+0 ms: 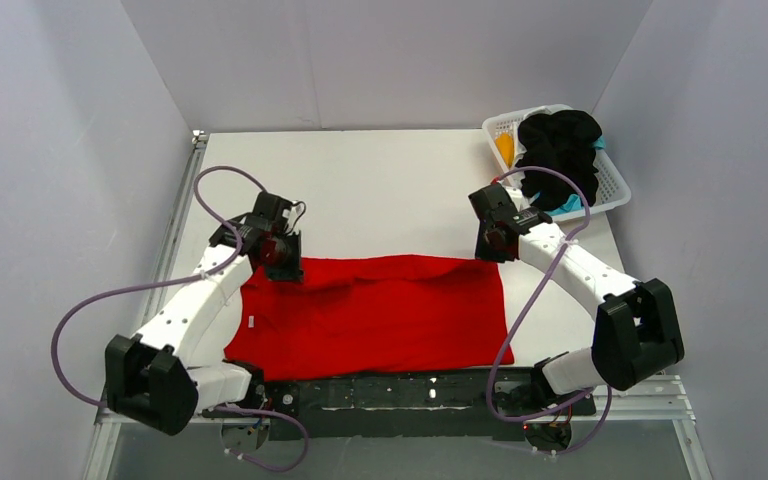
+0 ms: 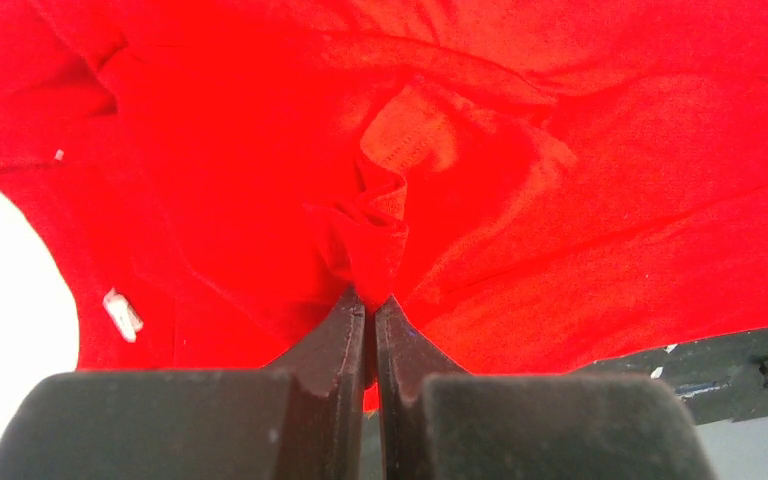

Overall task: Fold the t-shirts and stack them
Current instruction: Fold the other side of the tshirt into a rectangle

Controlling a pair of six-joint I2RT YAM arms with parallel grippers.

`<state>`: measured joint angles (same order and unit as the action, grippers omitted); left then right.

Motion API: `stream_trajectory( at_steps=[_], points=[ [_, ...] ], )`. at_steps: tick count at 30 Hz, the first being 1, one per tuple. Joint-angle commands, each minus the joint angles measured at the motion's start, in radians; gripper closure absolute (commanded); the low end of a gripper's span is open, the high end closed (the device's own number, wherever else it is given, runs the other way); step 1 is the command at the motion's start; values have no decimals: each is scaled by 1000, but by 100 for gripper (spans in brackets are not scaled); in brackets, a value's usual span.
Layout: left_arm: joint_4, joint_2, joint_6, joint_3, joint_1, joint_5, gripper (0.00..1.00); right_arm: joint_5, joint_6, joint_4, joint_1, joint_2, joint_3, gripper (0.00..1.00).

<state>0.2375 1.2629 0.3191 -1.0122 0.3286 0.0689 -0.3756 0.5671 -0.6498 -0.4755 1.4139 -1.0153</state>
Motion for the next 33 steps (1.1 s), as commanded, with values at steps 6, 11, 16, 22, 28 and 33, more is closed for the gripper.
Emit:
stream_trajectory(
  at_steps=[6, 11, 16, 22, 28, 33],
  points=[
    [218, -279, 146, 147, 18, -115, 100, -26, -41, -43, -1, -55, -19, 99],
    [271, -341, 180, 183, 20, -90, 100, -60, -55, -89, 0, -74, -38, 99],
    [328, -396, 237, 227, 20, -75, 100, -50, -69, -99, 0, -104, -27, 99],
    [351, -407, 311, 312, 20, -69, 90, 13, -66, -52, 0, -87, 25, 99],
    [364, -375, 350, 335, 21, -43, 82, 16, -18, -60, 0, -45, 61, 99],
    [490, -418, 370, 328, 21, 64, 26, 0, 37, -165, 0, -81, 96, 76]
  ],
)
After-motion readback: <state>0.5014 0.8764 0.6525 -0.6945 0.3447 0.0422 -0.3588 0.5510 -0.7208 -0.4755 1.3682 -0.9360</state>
